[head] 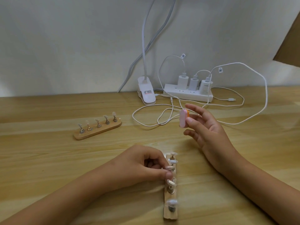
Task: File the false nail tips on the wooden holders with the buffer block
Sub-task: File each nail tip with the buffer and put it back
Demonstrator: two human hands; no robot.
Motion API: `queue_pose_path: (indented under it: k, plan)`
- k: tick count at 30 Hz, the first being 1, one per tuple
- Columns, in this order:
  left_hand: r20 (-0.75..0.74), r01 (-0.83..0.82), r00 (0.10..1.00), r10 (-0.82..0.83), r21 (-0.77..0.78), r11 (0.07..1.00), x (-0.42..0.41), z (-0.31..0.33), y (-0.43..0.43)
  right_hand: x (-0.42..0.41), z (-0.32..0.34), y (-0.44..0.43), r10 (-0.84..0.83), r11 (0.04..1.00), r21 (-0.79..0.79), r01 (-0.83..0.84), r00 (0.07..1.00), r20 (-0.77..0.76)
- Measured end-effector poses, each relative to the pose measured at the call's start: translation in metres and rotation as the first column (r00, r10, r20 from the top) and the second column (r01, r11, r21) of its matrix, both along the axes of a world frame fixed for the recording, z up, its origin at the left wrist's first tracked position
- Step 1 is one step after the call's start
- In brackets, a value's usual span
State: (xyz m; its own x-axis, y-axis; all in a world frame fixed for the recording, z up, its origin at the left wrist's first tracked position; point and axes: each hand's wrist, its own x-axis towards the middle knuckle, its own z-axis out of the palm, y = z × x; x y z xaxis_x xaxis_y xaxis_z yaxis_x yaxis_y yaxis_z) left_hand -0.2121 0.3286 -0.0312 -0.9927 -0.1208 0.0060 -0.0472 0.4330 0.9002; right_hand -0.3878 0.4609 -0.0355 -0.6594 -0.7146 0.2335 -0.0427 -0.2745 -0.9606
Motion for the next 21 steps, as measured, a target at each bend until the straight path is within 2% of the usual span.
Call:
queue_pose_path:
  k: [2, 4, 8, 10, 13, 15, 17, 19, 21]
  plan:
    - [0.026, -0.039, 0.999, 0.037, 0.085, 0.996, 0.000, 0.005, -0.002, -0.004, 0.002, -0.001, 0.048, 0.999, -0.029, -0.044, 0.988, 0.147]
    - [-0.044, -0.141, 0.987, 0.156, 0.234, 0.962, 0.000, 0.008, -0.003, -0.007, 0.004, -0.001, 0.096, 0.994, -0.070, -0.079, 0.956, 0.279]
    - [-0.190, -0.299, 0.870, 0.455, 0.531, 0.793, -0.005, 0.005, -0.002, -0.011, 0.007, -0.002, 0.159, 0.986, -0.121, -0.116, 0.877, 0.454]
    - [-0.209, -0.293, 0.840, 0.500, 0.601, 0.743, -0.006, 0.002, 0.000, -0.012, 0.008, -0.002, 0.203, 0.978, -0.151, -0.145, 0.837, 0.508]
    - [-0.202, -0.274, 0.853, 0.481, 0.610, 0.744, -0.009, -0.002, 0.003, -0.013, 0.008, -0.001, 0.243, 0.969, -0.174, -0.177, 0.816, 0.524]
    - [-0.171, -0.278, 0.877, 0.449, 0.581, 0.765, -0.010, -0.004, 0.004, -0.011, 0.008, 0.000, 0.247, 0.968, -0.158, -0.194, 0.846, 0.473]
    - [-0.150, -0.274, 0.901, 0.407, 0.531, 0.802, -0.011, -0.005, 0.004, -0.005, 0.007, 0.000, 0.213, 0.976, -0.117, -0.183, 0.915, 0.343]
    - [-0.151, -0.259, 0.918, 0.368, 0.475, 0.841, -0.012, -0.004, 0.004, 0.004, 0.004, 0.003, 0.094, 0.995, -0.046, -0.092, 0.994, 0.059]
    - [-0.157, -0.254, 0.922, 0.354, 0.445, 0.859, -0.012, -0.003, 0.006, 0.014, 0.003, 0.005, 0.008, 1.000, -0.023, -0.015, 0.962, -0.274]
